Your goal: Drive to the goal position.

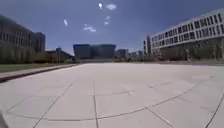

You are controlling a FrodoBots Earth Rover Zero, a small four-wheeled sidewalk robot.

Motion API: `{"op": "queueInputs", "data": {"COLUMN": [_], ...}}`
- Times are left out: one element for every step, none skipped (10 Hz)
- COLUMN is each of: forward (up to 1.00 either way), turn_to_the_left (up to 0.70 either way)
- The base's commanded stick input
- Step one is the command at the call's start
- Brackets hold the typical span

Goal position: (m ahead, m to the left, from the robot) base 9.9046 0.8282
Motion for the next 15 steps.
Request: {"op": "queueInputs", "data": {"forward": [0.5,0.5,0.5,0.5,0.5,0.5,0.5,0.5,0.5,0.5,0.5,0.5,0.5,0.5,0.5], "turn_to_the_left": [0.0,0.0,0.0,0.0,0.0,0.0,0.0,0.0,0.0,0.0,0.0,0.0,0.0,0.0,0.0]}}
